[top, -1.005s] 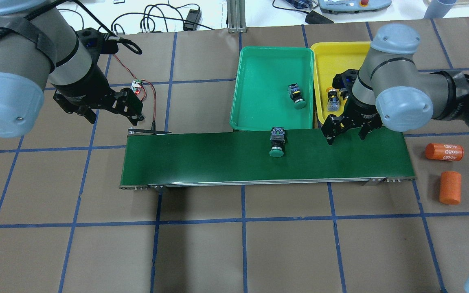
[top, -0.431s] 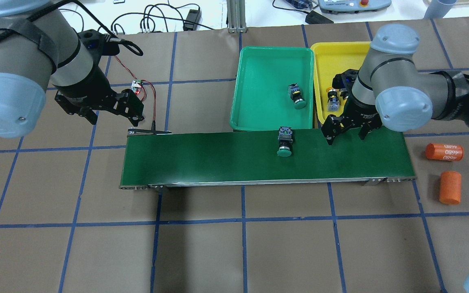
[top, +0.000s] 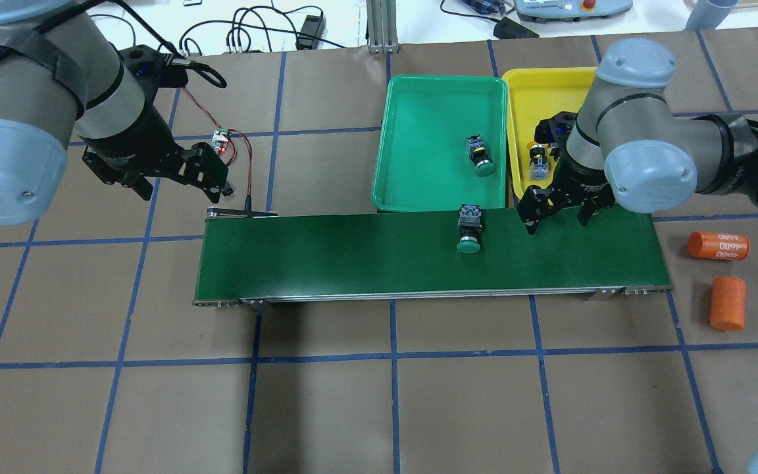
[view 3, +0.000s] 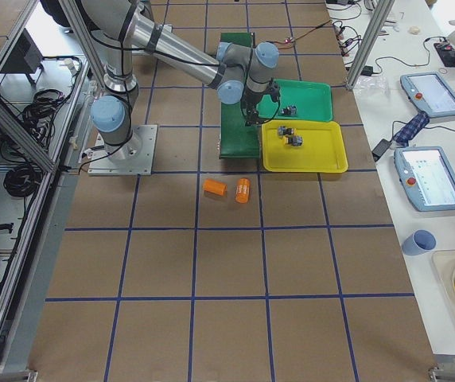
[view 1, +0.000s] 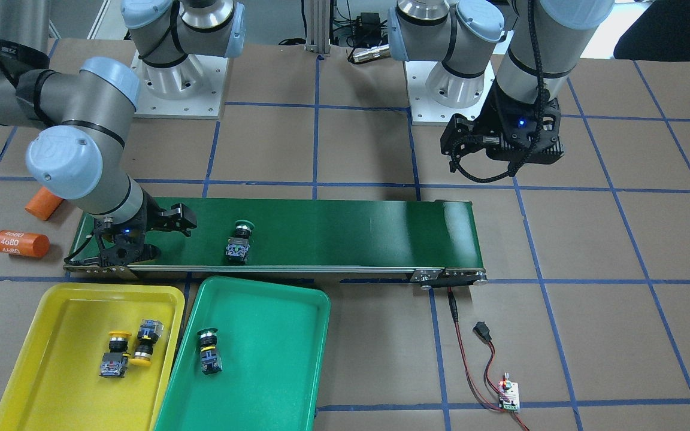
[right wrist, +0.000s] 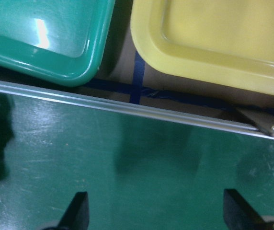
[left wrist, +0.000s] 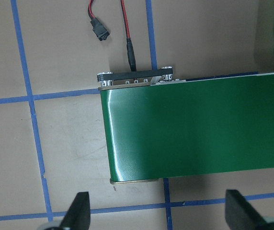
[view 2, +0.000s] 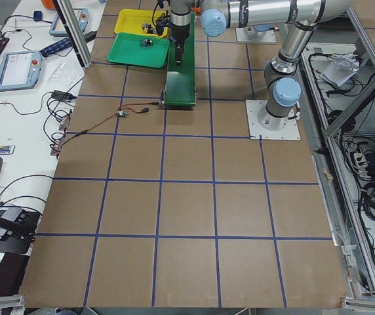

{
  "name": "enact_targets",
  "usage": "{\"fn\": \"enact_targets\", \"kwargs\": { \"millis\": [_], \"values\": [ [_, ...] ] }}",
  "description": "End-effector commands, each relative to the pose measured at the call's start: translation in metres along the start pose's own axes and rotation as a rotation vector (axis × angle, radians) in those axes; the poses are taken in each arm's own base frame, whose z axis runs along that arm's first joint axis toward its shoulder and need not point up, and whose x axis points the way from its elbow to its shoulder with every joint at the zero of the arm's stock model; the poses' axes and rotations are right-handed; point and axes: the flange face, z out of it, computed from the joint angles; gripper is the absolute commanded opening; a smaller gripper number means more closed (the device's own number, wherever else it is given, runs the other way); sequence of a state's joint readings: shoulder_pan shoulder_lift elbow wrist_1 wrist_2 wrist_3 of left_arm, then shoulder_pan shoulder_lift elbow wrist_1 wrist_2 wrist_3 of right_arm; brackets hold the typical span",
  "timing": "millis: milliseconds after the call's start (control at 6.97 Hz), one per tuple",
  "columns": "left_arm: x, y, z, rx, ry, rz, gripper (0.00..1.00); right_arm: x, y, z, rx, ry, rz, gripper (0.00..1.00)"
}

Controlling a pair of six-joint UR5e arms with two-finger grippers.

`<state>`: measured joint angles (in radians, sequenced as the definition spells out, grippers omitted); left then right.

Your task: Sort buttons by color to trays

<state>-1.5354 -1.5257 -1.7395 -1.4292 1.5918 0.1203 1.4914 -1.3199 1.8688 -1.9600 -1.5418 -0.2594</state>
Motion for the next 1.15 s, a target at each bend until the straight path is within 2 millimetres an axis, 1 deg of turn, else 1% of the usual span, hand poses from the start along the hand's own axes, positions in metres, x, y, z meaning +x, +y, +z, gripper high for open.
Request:
{"fn": "enact_targets", "kwargs": {
  "millis": [0,144,287,431,574,718,861,1005],
  "values": [
    [-0.001,0.001,-0.001,-0.003,-0.002,-0.002,1.0,-0.033,-0.008,-0.016,0.033,0.017,0.003,1.0],
    [-0.001,0.003,-0.002,-0.004,0.0,-0.002,1.0,-0.05,-0.012,-0.026,0.055,0.025,0.015,1.0],
    [-0.002,0.0,-0.002,0.005,-0.003,-0.002,1.0,-0.069,-0.011,-0.024,0.055,0.027,0.035,1.0],
    [-0.001,0.0,0.001,-0.007,0.0,-0.003,1.0,-0.081,-0.012,-0.019,0.049,0.026,0.063,1.0],
    [-0.002,-0.001,-0.001,0.003,-0.001,-0.004,1.0,-0.083,-0.018,-0.007,0.037,0.024,0.085,1.0],
    [-0.001,0.0,0.004,-0.016,0.004,-0.003,1.0,-0.081,-0.027,0.004,0.058,0.027,0.078,1.0],
    [-0.001,-0.002,0.0,0.004,0.004,-0.004,1.0,-0.081,-0.03,0.009,0.053,0.026,0.077,0.91],
    [0.0,-0.002,0.001,0.002,0.013,-0.004,1.0,-0.079,-0.032,0.013,0.053,0.028,0.072,0.66]
  ]
}}
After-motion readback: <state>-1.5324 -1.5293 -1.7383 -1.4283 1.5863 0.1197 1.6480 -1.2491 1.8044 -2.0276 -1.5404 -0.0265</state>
